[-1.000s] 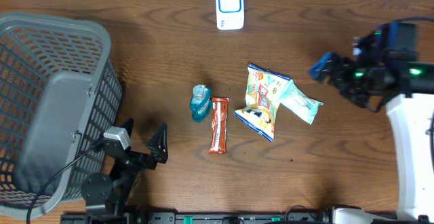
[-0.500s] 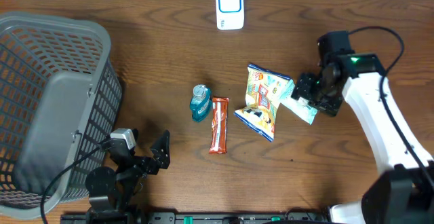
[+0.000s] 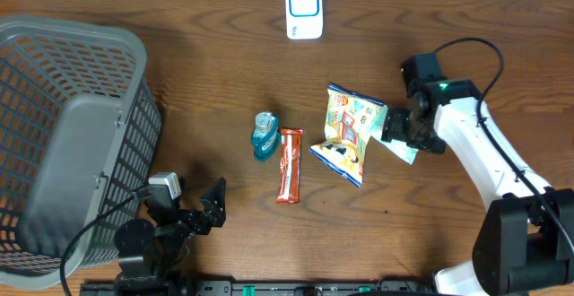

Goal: Scan the item barcode
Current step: 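Reach the right gripper back to the mint-green wipes pack and grasp it, then lift the mint-green wipes pack with the right gripper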

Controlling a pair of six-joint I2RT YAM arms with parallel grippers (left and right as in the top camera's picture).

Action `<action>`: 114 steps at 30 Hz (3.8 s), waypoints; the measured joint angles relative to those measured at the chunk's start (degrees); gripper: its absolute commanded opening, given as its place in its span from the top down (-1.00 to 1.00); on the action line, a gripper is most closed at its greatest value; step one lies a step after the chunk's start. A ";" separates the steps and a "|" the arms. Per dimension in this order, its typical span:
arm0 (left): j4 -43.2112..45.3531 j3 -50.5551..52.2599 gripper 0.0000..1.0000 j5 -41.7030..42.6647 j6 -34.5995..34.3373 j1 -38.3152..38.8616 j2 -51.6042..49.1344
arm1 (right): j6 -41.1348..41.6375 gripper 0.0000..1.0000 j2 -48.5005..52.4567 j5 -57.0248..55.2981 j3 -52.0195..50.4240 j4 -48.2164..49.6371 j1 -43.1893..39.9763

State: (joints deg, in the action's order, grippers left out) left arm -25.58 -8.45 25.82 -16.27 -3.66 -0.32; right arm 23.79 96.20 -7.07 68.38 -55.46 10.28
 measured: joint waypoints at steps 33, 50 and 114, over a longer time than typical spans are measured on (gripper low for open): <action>-0.13 0.00 -0.98 0.02 0.02 0.00 0.00 | -23.58 0.96 10.78 -18.21 -11.65 31.19 7.30; -0.15 -0.02 -0.98 0.02 0.00 0.00 0.00 | -30.77 0.98 13.20 28.20 4.61 -8.15 -3.30; -0.15 -0.02 -0.98 0.02 0.00 0.00 0.00 | -28.94 -0.98 3.69 11.91 0.37 5.31 6.05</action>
State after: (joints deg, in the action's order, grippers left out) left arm -25.74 -8.47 25.85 -16.27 -3.66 -0.32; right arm -5.15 99.90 4.84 68.75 -50.15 16.34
